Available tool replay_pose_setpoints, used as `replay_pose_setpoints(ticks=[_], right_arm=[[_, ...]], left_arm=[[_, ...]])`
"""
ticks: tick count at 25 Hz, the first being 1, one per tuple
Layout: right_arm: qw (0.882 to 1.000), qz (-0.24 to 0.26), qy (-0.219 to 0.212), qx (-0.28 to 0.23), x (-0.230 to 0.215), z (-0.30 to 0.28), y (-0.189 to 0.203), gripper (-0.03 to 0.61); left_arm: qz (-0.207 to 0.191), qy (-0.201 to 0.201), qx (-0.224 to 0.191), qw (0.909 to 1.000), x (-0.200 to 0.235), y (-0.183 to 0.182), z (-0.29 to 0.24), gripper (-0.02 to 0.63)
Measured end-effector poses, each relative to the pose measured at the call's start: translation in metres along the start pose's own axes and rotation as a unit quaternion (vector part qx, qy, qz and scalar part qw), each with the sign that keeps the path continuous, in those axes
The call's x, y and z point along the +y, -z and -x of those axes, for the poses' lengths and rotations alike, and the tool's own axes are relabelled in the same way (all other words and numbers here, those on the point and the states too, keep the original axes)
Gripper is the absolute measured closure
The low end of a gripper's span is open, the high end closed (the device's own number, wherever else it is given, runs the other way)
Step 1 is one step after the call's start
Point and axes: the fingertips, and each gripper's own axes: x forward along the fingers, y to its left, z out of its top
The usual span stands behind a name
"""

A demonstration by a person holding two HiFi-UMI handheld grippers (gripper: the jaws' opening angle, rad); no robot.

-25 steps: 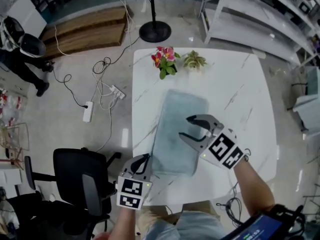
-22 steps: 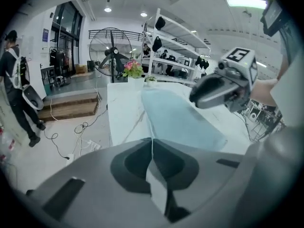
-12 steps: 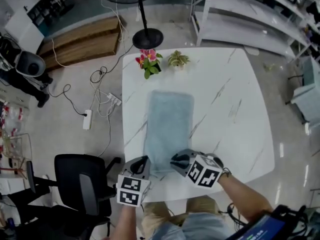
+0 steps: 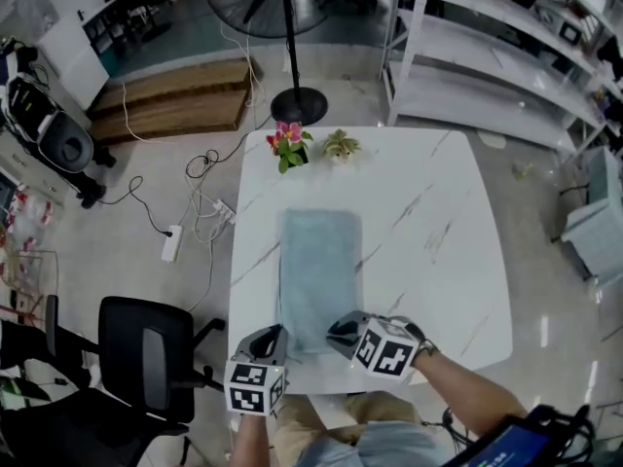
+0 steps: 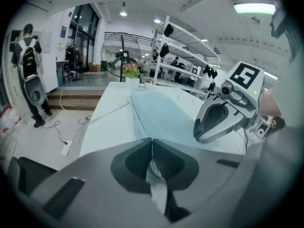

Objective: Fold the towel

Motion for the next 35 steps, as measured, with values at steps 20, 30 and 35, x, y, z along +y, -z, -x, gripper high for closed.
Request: replay_pose_setpoints(ticks=[20, 30, 35], right_arm=[[0.987, -0.158, 0.004, 0.033, -0.255, 0.026, -0.025, 0.262], [0.946, -0.251, -0.188, 0.088, -0.246, -0.01, -0.027, 0.363], [0.941, -0.268, -0.191, 0.074, -0.246, -0.007, -0.032, 0.486]], left_arm=[[0.104, 0.02, -0.094, 0.9899, 0.055, -0.075, 0.032, 0.583], [0.106, 0.039, -0.078, 0.9906, 0.092, -0.088, 0.007, 0.583], [0.098, 0.036, -0.087, 0.9907, 0.094, -0.096, 0.01, 0.583]])
